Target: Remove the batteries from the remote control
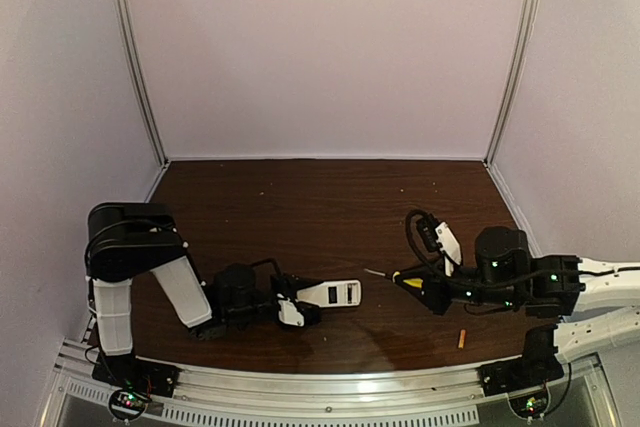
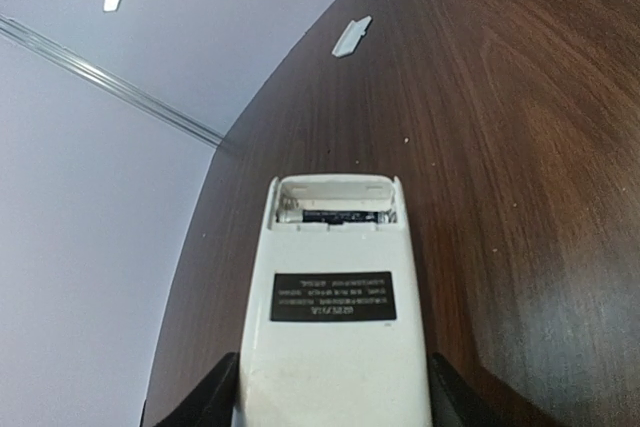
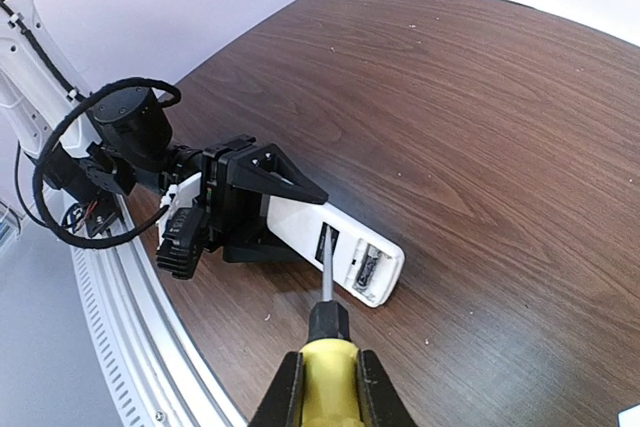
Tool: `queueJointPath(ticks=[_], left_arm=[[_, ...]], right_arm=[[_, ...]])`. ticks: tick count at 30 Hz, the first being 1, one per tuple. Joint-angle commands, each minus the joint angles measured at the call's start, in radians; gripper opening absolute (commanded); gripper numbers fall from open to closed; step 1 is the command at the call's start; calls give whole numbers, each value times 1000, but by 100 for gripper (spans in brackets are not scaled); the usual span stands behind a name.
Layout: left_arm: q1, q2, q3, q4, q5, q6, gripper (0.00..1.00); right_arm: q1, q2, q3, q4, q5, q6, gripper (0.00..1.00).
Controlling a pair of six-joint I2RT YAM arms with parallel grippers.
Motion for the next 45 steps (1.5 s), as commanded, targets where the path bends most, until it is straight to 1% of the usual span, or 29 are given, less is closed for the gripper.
queueJointPath(ticks=[1, 6, 10, 15, 20, 23, 28, 35, 45], left_arm=[[10, -20, 36, 66, 18, 28, 0], [16, -113, 97, -243, 31, 35, 0], [30, -159, 120, -393, 70, 23, 0], [43, -172, 200, -588, 82, -5, 0], [48, -176, 228, -657, 95, -24, 0], [53, -176, 252, -706, 90, -28, 0], [53, -172, 253, -703, 67, -28, 0], [53, -161, 265, -717, 52, -28, 0], [53, -147, 277, -731, 30, -23, 0]], right_arm=[[6, 7, -11, 47, -27, -18, 0], [7, 20, 3, 17, -26, -15, 0], [7, 26, -1, 12, -22, -14, 0], [7, 61, -15, 35, -3, 12, 0], [7, 104, -39, 66, 47, 65, 0], [6, 120, -38, 50, 87, 102, 0], [7, 148, -35, 41, 126, 160, 0], [6, 251, -1, 31, 161, 233, 0], [7, 361, 35, 89, 146, 265, 0]])
